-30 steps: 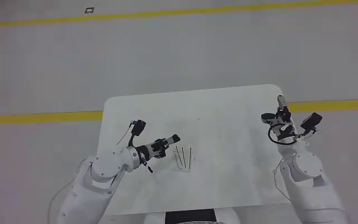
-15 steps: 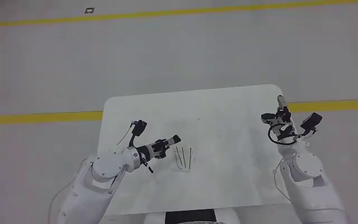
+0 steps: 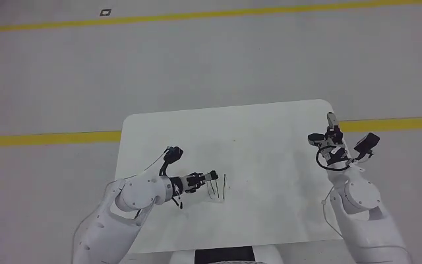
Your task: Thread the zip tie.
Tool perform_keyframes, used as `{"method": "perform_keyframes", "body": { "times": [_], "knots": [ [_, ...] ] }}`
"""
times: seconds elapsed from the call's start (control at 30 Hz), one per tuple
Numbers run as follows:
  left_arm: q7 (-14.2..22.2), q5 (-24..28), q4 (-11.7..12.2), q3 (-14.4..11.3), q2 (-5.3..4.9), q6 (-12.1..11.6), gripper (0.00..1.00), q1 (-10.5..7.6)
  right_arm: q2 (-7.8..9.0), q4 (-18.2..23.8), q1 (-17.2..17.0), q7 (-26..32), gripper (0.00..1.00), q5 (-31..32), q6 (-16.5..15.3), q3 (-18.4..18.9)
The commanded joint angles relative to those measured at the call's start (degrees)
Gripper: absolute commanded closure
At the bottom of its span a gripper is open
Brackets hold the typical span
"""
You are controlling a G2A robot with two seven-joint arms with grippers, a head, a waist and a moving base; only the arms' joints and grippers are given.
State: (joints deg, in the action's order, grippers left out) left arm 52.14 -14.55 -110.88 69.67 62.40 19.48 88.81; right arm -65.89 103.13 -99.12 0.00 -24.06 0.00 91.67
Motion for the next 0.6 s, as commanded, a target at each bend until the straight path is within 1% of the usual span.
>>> {"method": "perform_keyframes", "body": {
  "times": [0.0,0.07,0.1,0.17,0.23,0.27,0.4,0.43,0.5,0.57],
  "knots": [
    [0.0,0.0,0.0,0.0,0.00,0.0,0.00,0.00,0.00,0.0,0.0,0.0,0.00,0.0,0.0,0.0],
    [-0.1,0.1,-0.2,-0.3,0.04,-0.2,0.00,-0.14,0.00,0.0,0.0,0.0,0.00,0.0,0.0,0.0],
    [-0.3,-0.2,-0.2,-1.1,0.11,-0.1,0.00,-0.48,0.00,0.0,0.0,0.0,0.00,0.0,0.0,0.0],
    [-0.9,-1.2,1.2,-3.1,0.34,0.0,0.00,-2.03,0.00,0.0,0.0,0.0,0.00,0.0,0.0,0.0],
    [-0.9,-2.1,2.5,-4.6,0.53,0.0,0.00,-3.59,0.00,0.0,0.0,0.0,0.00,0.0,0.0,0.0],
    [-0.4,-2.7,3.5,-5.5,0.68,0.0,0.00,-4.50,0.00,0.0,0.0,0.0,0.00,0.0,0.0,0.0],
    [0.5,-4.5,6.2,-7.9,1.30,0.0,0.00,-6.84,0.00,0.0,0.0,0.0,0.00,0.0,0.0,0.0],
    [0.7,-4.8,6.6,-8.3,1.47,0.0,0.00,-7.14,0.00,0.0,0.0,0.0,0.00,0.0,0.0,0.0],
    [1.3,-6.3,6.4,-9.2,1.66,0.0,0.00,-7.67,0.00,0.0,0.0,0.0,0.00,0.0,0.0,0.0],
    [1.3,-6.3,6.4,-9.2,1.66,0.0,0.00,-7.67,0.00,0.0,0.0,0.0,0.00,0.0,0.0,0.0]
  ]
}}
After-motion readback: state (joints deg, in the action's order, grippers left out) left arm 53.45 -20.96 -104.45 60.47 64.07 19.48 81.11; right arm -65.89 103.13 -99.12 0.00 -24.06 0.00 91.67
